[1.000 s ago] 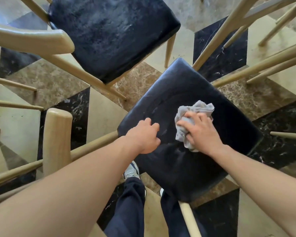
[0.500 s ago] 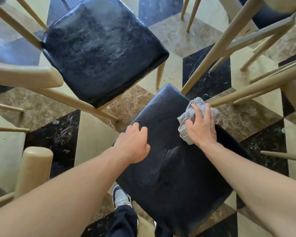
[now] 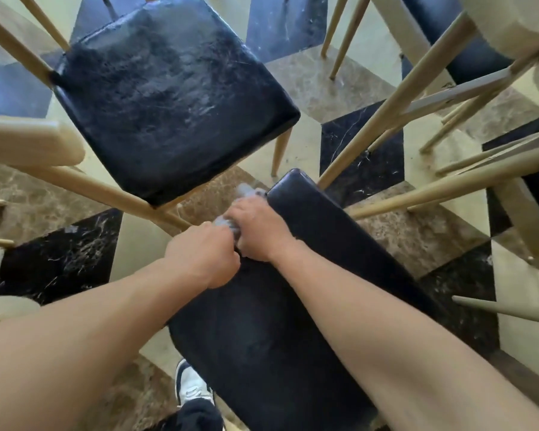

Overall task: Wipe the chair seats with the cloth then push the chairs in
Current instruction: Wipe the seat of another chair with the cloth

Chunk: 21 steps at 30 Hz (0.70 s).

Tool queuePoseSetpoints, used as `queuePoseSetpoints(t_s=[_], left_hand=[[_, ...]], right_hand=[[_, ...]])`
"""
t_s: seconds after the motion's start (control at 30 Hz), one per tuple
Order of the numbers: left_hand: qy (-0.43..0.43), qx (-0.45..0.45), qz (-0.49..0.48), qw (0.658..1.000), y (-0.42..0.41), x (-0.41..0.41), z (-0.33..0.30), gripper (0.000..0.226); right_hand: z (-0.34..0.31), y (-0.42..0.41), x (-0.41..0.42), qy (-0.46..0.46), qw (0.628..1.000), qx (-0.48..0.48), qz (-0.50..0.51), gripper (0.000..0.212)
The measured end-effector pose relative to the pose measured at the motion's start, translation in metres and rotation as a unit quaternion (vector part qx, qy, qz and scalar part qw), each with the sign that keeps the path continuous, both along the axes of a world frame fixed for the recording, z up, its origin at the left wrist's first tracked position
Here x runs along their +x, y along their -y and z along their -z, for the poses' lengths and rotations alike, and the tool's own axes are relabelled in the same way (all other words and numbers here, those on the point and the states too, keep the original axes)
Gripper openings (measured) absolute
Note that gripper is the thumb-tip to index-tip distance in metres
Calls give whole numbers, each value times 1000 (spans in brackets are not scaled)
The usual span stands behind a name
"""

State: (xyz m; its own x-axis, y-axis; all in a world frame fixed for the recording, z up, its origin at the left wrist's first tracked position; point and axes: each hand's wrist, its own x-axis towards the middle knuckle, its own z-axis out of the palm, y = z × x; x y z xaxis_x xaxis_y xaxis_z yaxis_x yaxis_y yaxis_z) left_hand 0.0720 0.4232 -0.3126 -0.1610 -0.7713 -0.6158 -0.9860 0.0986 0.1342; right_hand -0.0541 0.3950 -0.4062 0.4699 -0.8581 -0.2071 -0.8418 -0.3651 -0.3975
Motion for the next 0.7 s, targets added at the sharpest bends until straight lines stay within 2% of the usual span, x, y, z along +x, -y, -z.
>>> queuePoseSetpoints(t_s=[0.07, 0.13, 0.27, 0.33, 0.37, 0.4, 0.47, 0.53, 0.63, 0.7], left_hand=[[1, 6, 5, 1000, -1, 1, -1, 19], [12, 18, 21, 1000, -3, 0, -2, 25], [40, 40, 21, 998, -7, -1, -6, 13], [35, 29, 4, 999, -11, -3, -6, 11], [37, 25, -10, 999, -13, -2, -7, 10], [39, 28, -28, 998, -16, -1, -6, 10], [42, 45, -65, 996, -25, 4, -6, 7], [53, 63, -87, 993, -35, 9, -6, 13], [115, 137, -77, 981, -44, 15, -13, 34], [155, 198, -35, 967, -46, 20, -19, 43]], right_hand=[[1, -29, 1, 57, 997, 20, -38, 42], [-1, -39, -21, 99, 994, 41, -35, 57], [-8, -8, -60, 42, 998, 22, 27, 72], [-8, 14, -56, 7, 992, 10, 123, 70], [-7, 23, -46, -1, 987, 5, 162, 63], [-6, 27, -33, -19, 987, 4, 161, 53], [-8, 19, -2, -30, 995, 29, 93, 35], [-7, -18, 27, 31, 997, 62, 22, 30], [-14, -106, 53, 120, 985, 124, 7, 49], [-23, -158, 59, 127, 981, 138, -51, 56]])
